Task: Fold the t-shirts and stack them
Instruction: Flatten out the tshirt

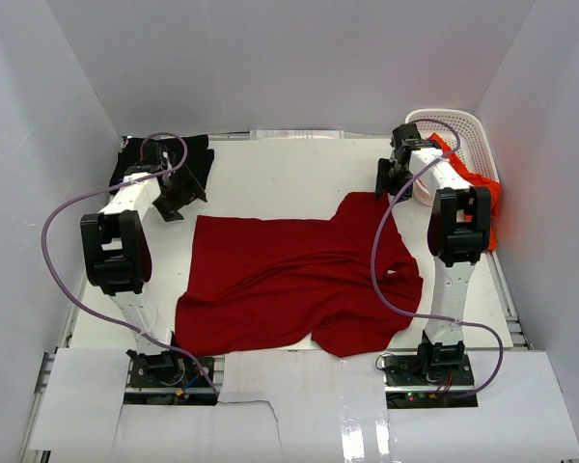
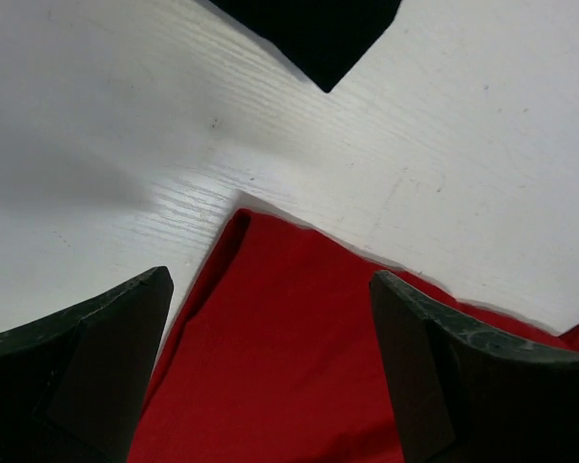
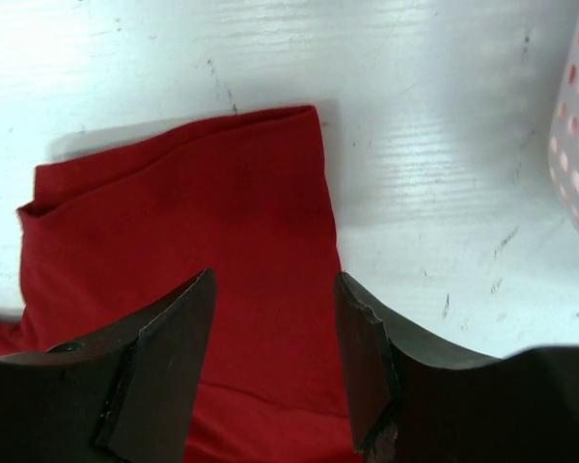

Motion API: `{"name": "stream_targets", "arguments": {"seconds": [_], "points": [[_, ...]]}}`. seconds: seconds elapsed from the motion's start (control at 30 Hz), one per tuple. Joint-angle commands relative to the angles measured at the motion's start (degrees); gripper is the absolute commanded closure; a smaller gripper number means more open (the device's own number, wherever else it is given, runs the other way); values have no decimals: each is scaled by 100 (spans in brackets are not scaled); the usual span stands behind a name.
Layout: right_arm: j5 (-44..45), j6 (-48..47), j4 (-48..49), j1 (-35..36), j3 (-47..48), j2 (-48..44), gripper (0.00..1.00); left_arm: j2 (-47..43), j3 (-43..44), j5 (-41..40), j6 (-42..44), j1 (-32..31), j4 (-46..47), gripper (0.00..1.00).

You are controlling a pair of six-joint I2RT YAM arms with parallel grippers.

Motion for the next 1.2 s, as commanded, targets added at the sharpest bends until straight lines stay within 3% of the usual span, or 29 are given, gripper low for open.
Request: {"name": "stream_targets", "arguments": {"seconds": [0.0,0.67,0.77,1.07,1.17], "points": [[-210,-96,214,-105,267,143,41,18,141,89,115,-8,67,6],[-475,-281,892,-211,750,934,42,-351,62,-78,212,1,120,5],[-414,-298,883,-211,751,970,52,-377,27,-95,229,1,120,5],[-317,-333,883,-211,663,1005,66,-421,-78,-69,221,1,146,5],[-282,-342,883,-211,619,961,66,-412,-96,-43,221,1,146,5]]}}
